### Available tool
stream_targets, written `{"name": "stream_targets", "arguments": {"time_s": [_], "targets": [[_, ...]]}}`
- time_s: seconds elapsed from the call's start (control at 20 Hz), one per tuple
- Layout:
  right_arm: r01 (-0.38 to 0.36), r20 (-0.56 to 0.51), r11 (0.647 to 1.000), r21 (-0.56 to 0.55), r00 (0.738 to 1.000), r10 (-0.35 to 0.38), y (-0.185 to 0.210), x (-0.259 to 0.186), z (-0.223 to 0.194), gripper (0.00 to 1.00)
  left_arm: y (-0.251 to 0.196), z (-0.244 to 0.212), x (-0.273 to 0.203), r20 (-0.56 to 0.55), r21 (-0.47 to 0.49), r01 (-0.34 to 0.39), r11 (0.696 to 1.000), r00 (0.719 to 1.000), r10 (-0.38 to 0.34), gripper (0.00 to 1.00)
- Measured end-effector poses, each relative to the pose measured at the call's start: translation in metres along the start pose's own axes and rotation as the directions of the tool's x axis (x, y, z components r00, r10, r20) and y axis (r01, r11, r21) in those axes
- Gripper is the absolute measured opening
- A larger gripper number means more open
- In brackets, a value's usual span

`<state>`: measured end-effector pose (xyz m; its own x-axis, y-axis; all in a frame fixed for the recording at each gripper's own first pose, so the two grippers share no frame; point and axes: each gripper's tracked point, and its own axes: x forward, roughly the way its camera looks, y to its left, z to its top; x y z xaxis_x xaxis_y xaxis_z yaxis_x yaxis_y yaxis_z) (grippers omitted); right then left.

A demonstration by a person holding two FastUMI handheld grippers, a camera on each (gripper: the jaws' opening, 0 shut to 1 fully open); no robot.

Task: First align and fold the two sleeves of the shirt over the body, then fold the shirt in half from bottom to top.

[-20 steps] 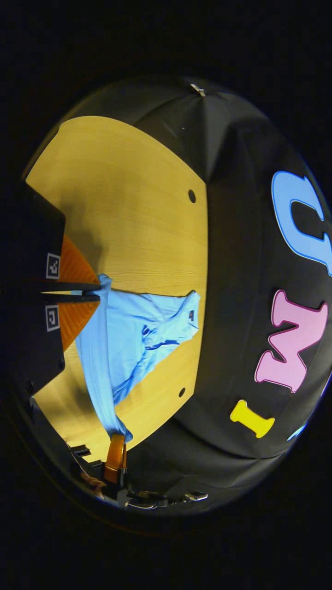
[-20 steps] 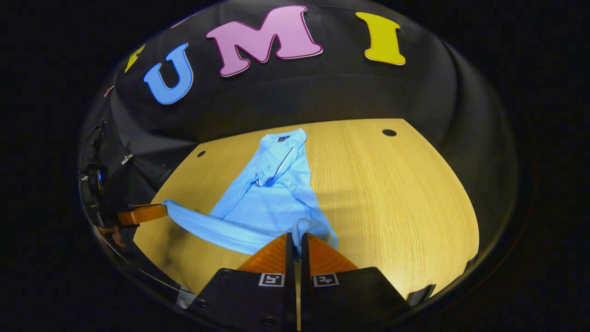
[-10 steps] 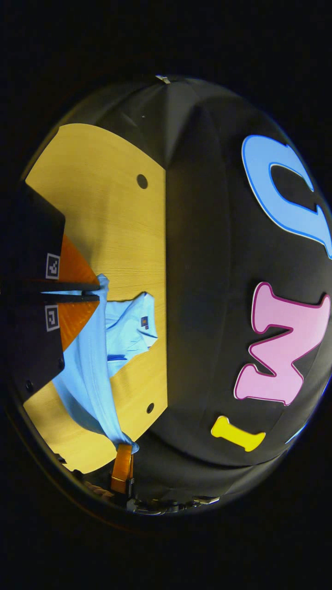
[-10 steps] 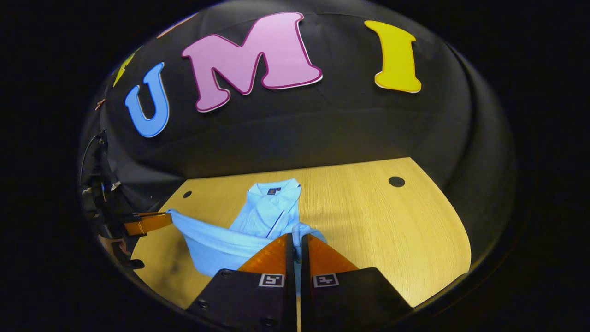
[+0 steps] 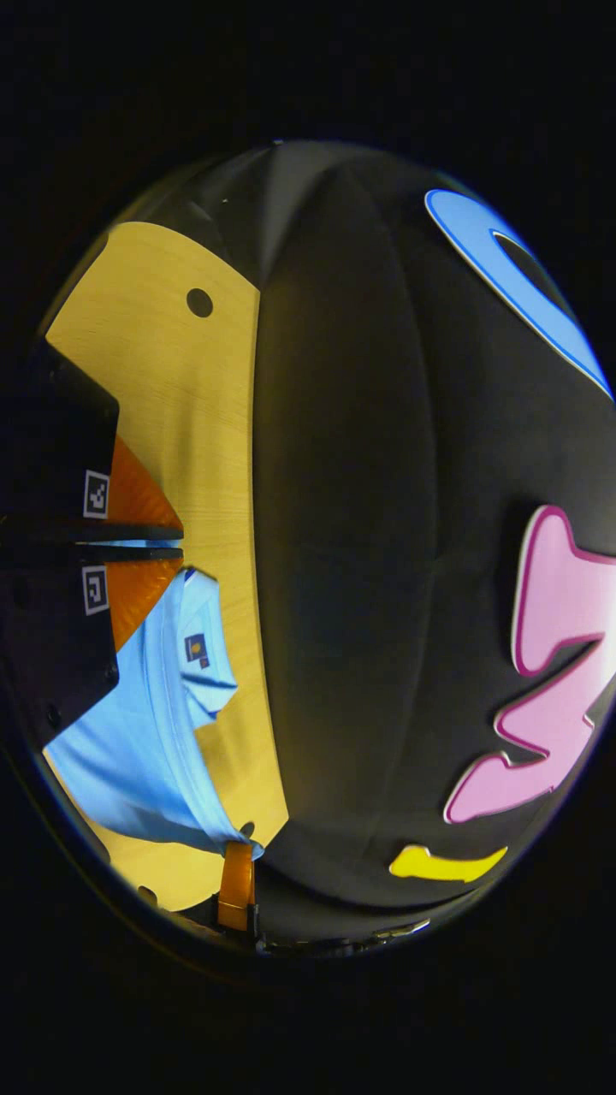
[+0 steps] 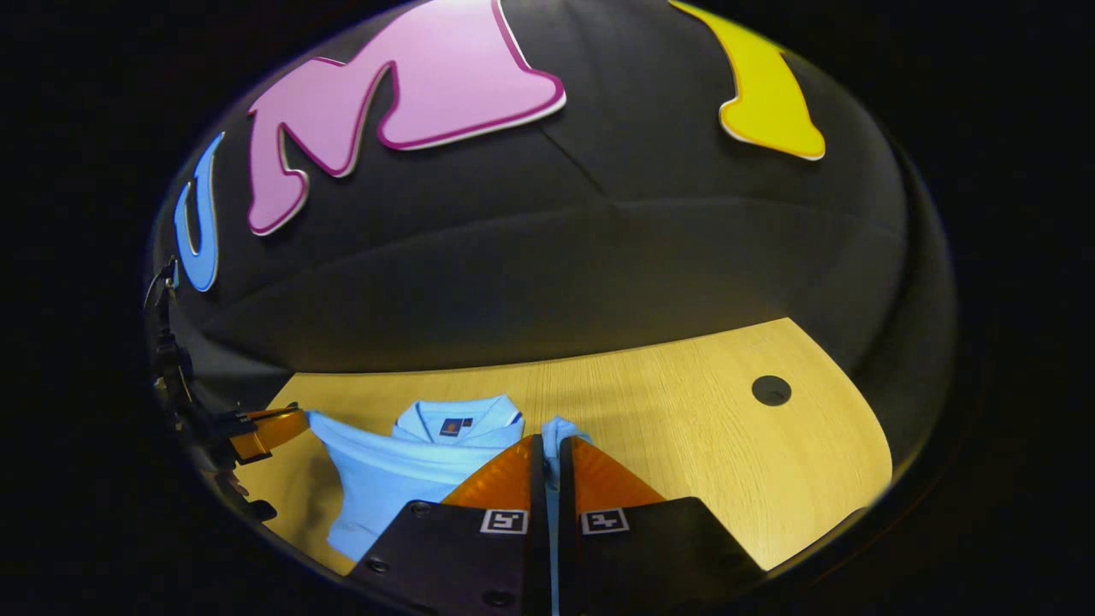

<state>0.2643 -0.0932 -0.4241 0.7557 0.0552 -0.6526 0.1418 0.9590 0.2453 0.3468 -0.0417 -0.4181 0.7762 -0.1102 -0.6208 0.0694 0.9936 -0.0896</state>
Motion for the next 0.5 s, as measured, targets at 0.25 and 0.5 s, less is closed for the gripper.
{"name": "stream_targets", "arguments": {"time_s": [0.25,0.5], "targets": [[0.032,-0.028,0.999,0.029,0.999,-0.031,-0.014,0.067,-0.013,0.08,0.024,-0.018,0.043,-0.027,-0.011,-0.072,0.997,0.997,0.072,0.06],[0.085,-0.108,0.996,0.027,0.991,-0.081,-0.033,0.103,-0.044,0.08,0.014,-0.04,0.055,-0.062,-0.068,-0.08,0.994,0.995,0.076,0.06]]}}
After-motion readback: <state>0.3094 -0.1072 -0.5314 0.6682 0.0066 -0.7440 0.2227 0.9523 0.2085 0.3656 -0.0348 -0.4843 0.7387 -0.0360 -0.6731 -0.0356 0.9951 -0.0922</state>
